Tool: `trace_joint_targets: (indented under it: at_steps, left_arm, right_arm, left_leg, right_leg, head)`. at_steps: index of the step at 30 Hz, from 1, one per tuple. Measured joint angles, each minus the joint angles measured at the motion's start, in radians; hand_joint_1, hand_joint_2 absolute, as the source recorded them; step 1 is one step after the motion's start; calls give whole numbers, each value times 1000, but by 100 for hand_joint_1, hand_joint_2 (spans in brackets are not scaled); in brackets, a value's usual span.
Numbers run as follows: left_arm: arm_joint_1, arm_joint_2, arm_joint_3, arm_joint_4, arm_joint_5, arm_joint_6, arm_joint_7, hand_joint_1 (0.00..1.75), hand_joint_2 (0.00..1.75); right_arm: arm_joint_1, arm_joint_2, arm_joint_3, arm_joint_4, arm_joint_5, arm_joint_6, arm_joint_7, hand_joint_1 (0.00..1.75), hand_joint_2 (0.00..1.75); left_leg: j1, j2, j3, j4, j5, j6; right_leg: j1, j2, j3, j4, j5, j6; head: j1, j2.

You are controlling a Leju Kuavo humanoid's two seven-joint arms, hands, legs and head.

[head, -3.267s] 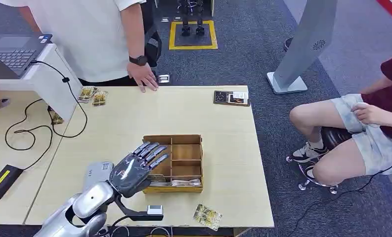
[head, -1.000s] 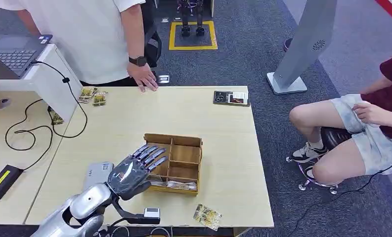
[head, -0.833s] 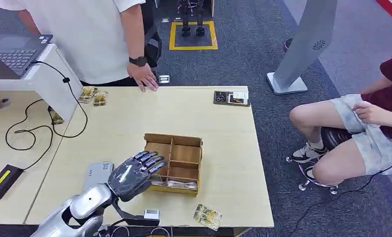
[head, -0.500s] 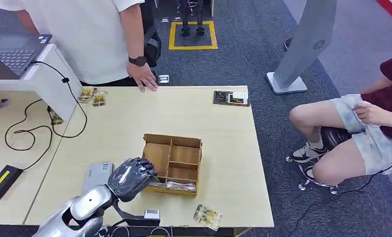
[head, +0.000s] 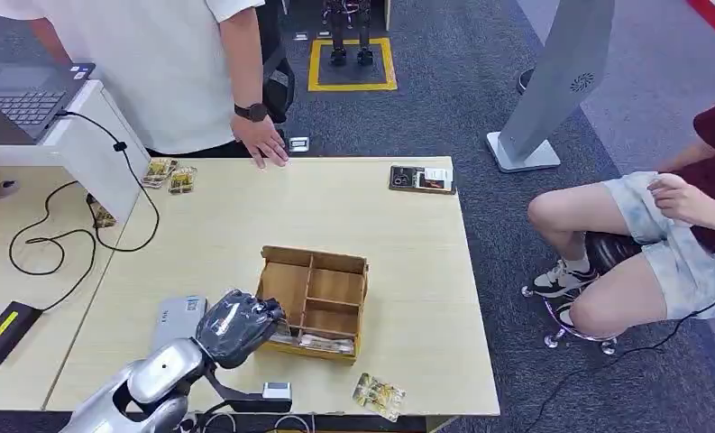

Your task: Pass the card to the sensor for recognition and then transmit it.

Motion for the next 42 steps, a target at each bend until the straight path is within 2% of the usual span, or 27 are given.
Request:
trace_joint_targets:
  at_steps: [3, 8, 12, 16, 24, 27, 31, 38, 42]
  left_arm:
    - [7, 0, 0, -3, -2, 24, -3, 175, 175]
    - [34, -2, 0, -34, -16, 183, -30, 175, 175]
    - [43, -7, 1, -64, -23, 263, -41, 175, 175]
    - [47, -18, 1, -77, -26, 309, -55, 175, 175]
    - [56, -30, 5, -78, -25, 347, -69, 175, 175]
    - [64, -42, 17, -78, -5, 406, -74, 175, 175]
    - [71, -81, 53, -77, 21, 466, -61, 175, 175]
    - [17, -179, 144, -33, 9, 460, 33, 175, 175]
    - [-19, -218, 180, 2, 3, 457, 46, 175, 175]
  right_arm:
    - [0, 0, 0, 0, 0, 0, 0, 0, 175]
    - [1, 0, 0, 0, 0, -3, -2, 0, 175]
    - [1, 0, 0, 0, 0, -5, -4, 0, 175]
    - [1, 0, 0, 0, 0, -8, -5, 0, 175]
    - [2, 0, 0, 0, -2, -9, -5, 0, 175]
    - [2, 0, 0, -1, -12, -10, -5, 0, 175]
    - [2, 0, 0, -1, -12, -15, -5, 0, 175]
    - [1, 0, 0, -5, 12, -14, 8, 0, 175]
    - [1, 0, 0, -6, 21, -15, 11, 0, 175]
  left_leg:
    - [0, 0, 0, 0, 0, 0]
    - [0, 0, 0, 0, 0, 0]
    - [0, 0, 0, 0, 0, 0]
    - [0, 0, 0, 0, 0, 0]
    - [0, 0, 0, 0, 0, 0]
    - [0, 0, 0, 0, 0, 0]
    - [0, 0, 0, 0, 0, 0]
    - [0, 0, 0, 0, 0, 0]
    - [0, 0, 0, 0, 0, 0]
  right_leg:
    - [0, 0, 0, 0, 0, 0]
    - [0, 0, 0, 0, 0, 0]
    - [0, 0, 0, 0, 0, 0]
    - [0, 0, 0, 0, 0, 0]
    - [0, 0, 0, 0, 0, 0]
    - [0, 0, -1, 0, 0, 0]
    - [0, 0, -1, 0, 0, 0]
    - [0, 0, -1, 0, 0, 0]
    - [0, 0, -1, 0, 0, 0]
  head:
    - [0, 0]
    - [0, 0]
    - [0, 0]
    - [0, 0]
    - [0, 0]
    - [0, 0]
    - [0, 0]
    - [0, 0]
    - [0, 0]
